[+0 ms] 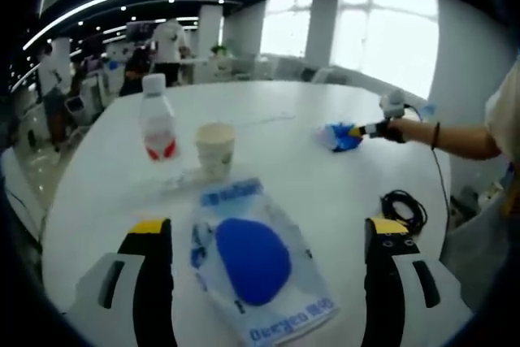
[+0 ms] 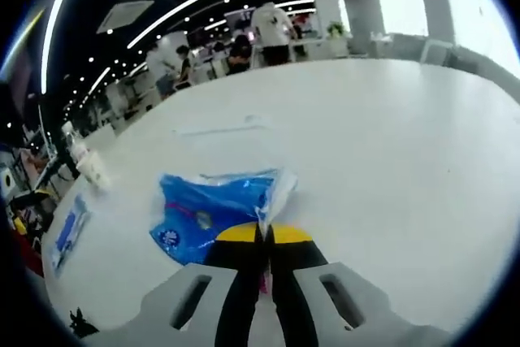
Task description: Arrange the tabletop items into an orderly group along one side of the table until the central work area is clear of visible clutter.
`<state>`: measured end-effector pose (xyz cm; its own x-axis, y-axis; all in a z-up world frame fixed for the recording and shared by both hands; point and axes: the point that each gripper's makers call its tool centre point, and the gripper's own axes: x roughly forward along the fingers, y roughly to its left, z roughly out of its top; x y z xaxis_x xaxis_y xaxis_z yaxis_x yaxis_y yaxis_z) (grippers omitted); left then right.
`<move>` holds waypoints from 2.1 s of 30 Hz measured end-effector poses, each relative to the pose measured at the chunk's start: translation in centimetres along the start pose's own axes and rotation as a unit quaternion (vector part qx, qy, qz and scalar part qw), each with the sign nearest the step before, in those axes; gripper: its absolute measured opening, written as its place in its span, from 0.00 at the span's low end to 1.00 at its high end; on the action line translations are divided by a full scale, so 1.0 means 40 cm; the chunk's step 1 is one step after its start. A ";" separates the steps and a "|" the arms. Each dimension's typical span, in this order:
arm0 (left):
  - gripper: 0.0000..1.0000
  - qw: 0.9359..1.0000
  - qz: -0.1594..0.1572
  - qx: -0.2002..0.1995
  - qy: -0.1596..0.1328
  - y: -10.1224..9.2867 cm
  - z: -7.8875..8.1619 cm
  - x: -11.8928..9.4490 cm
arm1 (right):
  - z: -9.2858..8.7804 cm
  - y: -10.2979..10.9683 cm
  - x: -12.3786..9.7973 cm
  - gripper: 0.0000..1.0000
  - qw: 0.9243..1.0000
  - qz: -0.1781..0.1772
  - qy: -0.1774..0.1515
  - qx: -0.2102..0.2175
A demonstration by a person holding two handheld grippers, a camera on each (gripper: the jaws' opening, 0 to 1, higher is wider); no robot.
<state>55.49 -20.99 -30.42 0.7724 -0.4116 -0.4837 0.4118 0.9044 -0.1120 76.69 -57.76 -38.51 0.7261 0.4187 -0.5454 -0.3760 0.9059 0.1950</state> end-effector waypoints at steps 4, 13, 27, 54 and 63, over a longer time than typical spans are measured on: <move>0.93 1.000 -0.006 0.000 0.003 -0.007 -0.003 0.001 | -0.001 -0.004 0.002 0.05 1.000 -0.002 0.000 -0.008; 0.94 1.000 -0.005 0.001 0.005 -0.004 -0.008 0.003 | 0.017 -0.009 -0.011 0.26 0.999 -0.001 -0.020 0.031; 0.99 1.000 -0.002 -0.010 -0.009 -0.005 0.020 -0.016 | 0.082 0.123 -0.054 0.73 0.998 0.041 -0.040 -0.001; 0.99 0.996 0.057 -0.061 0.016 -0.045 -0.015 -0.085 | 0.111 0.497 -0.069 0.79 0.971 0.203 -0.043 -0.123; 0.99 0.989 0.096 -0.107 0.015 -0.045 -0.040 -0.115 | 0.077 0.661 -0.034 0.80 0.944 0.280 -0.030 -0.174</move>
<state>50.43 -20.55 -29.37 0.8103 -0.2297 -0.5391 0.1445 0.9699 -0.1961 67.55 -34.18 -30.11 0.3857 0.8375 -0.3871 -0.8686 0.4711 0.1537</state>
